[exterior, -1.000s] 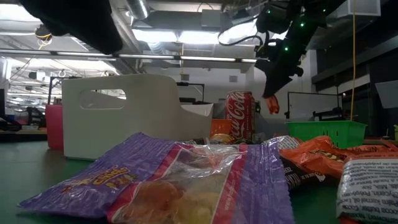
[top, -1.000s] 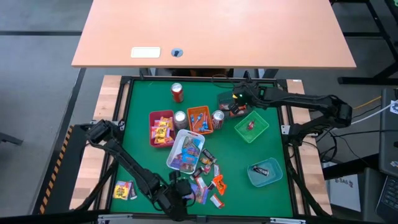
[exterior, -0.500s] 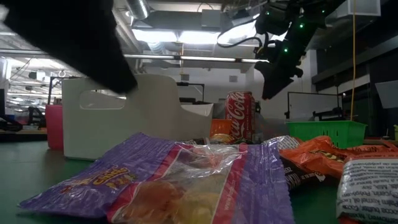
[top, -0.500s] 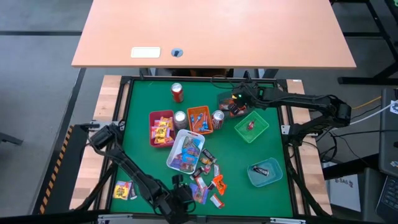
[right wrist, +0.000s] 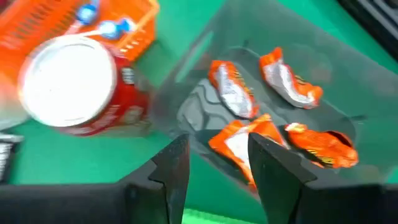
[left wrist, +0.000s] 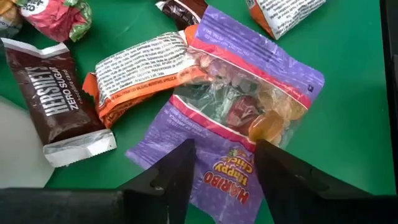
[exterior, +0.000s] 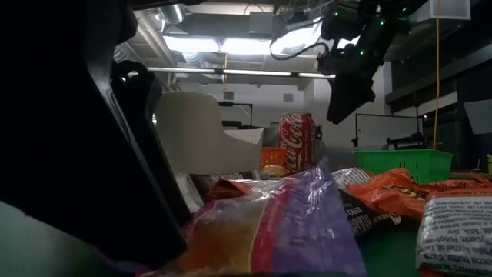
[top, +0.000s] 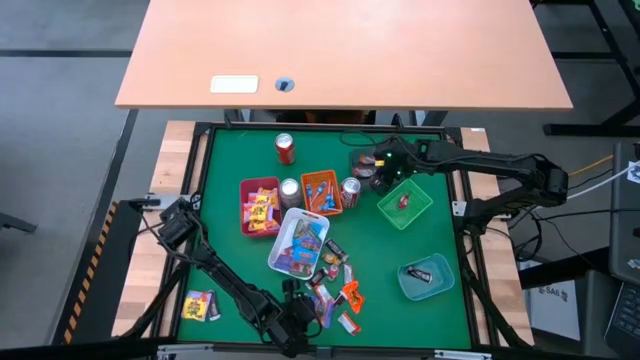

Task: Sort candy
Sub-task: Put the purple gummy candy into the white bin

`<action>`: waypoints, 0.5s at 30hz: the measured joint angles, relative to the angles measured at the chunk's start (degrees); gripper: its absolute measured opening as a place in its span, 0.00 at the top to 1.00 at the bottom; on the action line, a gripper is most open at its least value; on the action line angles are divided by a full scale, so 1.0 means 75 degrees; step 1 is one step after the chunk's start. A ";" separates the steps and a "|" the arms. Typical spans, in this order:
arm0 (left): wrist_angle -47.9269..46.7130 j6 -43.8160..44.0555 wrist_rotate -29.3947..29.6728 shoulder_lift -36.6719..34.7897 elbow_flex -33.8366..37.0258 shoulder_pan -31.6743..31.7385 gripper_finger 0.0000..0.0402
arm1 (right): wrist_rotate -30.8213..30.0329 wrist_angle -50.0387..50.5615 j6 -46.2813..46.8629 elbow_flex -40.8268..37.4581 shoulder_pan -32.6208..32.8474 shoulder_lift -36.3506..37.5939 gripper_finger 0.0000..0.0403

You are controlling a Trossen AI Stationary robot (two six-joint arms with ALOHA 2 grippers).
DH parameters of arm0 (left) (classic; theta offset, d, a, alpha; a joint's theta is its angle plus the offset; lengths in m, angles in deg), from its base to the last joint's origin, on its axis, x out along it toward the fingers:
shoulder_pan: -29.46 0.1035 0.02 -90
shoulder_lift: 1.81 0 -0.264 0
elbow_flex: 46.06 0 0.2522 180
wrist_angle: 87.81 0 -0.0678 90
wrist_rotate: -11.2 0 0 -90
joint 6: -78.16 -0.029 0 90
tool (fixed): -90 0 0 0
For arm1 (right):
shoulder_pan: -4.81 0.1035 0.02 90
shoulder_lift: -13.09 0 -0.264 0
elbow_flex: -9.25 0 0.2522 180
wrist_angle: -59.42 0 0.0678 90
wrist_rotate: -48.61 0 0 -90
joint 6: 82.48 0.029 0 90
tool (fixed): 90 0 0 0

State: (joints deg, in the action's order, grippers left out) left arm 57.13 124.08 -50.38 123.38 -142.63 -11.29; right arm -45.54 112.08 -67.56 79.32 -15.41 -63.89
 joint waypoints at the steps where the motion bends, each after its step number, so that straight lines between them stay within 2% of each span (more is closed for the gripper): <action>1: -0.0009 0.0000 -0.0013 0.0000 -0.0003 0.0000 0.60 | 0.0125 0.0000 0.0004 0.0000 0.0000 0.0089 0.60; 7: -0.0037 0.0015 -0.0047 0.0000 -0.0003 -0.0003 0.74 | 0.0759 0.0005 0.0407 0.0000 0.0001 0.0720 0.60; 10: -0.0036 0.0022 -0.0069 0.0000 -0.0003 -0.0003 0.84 | 0.1650 0.0003 0.0441 0.0000 0.0066 0.1003 0.60; 12: -0.0035 0.0022 -0.0092 -0.0028 -0.0002 -0.0003 0.92 | 0.2174 0.0000 0.0530 0.0000 0.0259 0.1137 0.60; 15: -0.0057 0.0031 -0.0162 -0.0081 0.0003 -0.0003 0.98 | 0.2432 -0.0014 0.0809 0.0000 0.0859 0.1274 0.60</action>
State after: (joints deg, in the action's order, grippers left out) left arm 56.70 124.31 -51.59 122.77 -142.61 -11.31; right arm -27.30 111.97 -61.50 79.32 -8.97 -54.33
